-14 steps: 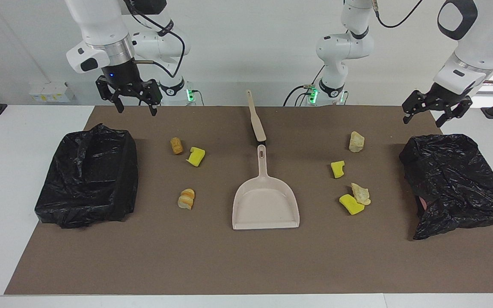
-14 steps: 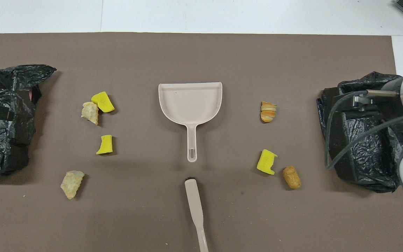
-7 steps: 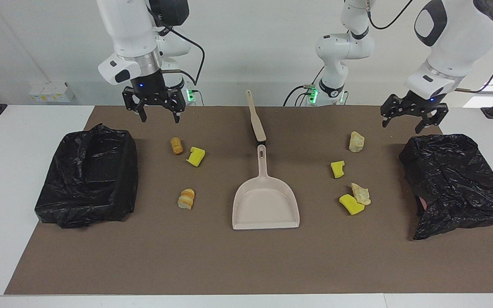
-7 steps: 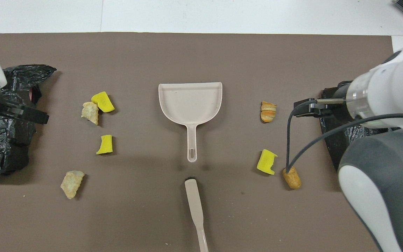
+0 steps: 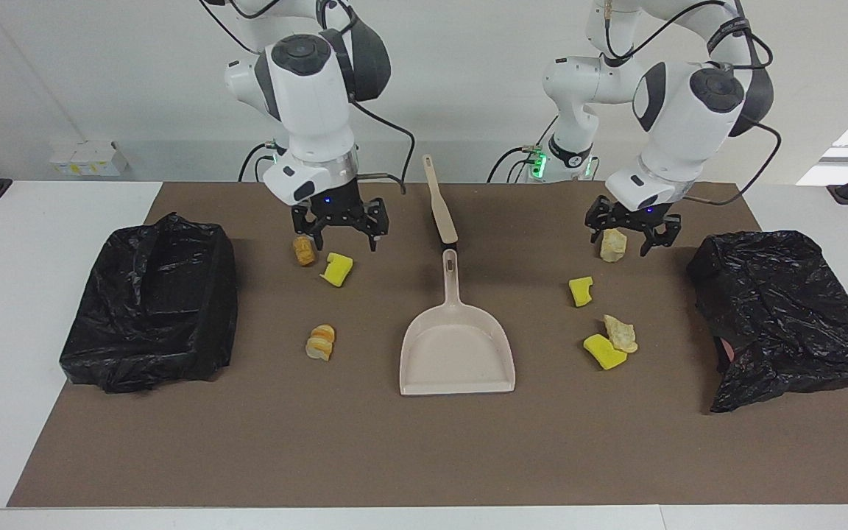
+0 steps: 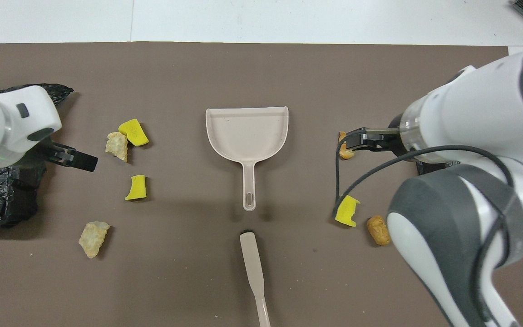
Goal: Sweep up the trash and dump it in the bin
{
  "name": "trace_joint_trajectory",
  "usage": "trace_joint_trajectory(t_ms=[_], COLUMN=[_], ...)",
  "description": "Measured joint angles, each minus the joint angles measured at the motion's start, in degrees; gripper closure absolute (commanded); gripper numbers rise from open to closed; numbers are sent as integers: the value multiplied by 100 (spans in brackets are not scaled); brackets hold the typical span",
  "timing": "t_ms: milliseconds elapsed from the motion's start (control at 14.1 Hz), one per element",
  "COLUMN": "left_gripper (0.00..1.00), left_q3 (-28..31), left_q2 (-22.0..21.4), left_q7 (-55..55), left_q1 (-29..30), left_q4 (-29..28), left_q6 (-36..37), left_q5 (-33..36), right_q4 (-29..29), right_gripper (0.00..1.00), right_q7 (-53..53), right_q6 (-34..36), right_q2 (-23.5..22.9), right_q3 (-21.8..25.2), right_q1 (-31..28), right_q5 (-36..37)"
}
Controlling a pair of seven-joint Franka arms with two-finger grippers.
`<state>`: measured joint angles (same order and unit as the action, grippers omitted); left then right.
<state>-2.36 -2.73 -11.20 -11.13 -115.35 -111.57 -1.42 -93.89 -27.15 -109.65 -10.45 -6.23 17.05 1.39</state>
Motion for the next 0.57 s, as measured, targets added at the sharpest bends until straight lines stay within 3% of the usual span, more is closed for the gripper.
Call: trace_joint_trajectory(t_ms=[213, 569], left_gripper=[0, 0], left_q3=[-5, -8], left_q2=[-31, -128], left_q7=[74, 252], left_q1=[-438, -1123], left_q4=[-742, -1710], left_q6=[-636, -1404], left_q5=[0, 0], right_q4=[116, 355], right_gripper=[0, 0], right_q7=[-463, -1039], right_q6=[-393, -439], right_q2=[-501, -1153], right_q3=[1, 4], right_q1=[418, 1157], right_q5=[64, 284])
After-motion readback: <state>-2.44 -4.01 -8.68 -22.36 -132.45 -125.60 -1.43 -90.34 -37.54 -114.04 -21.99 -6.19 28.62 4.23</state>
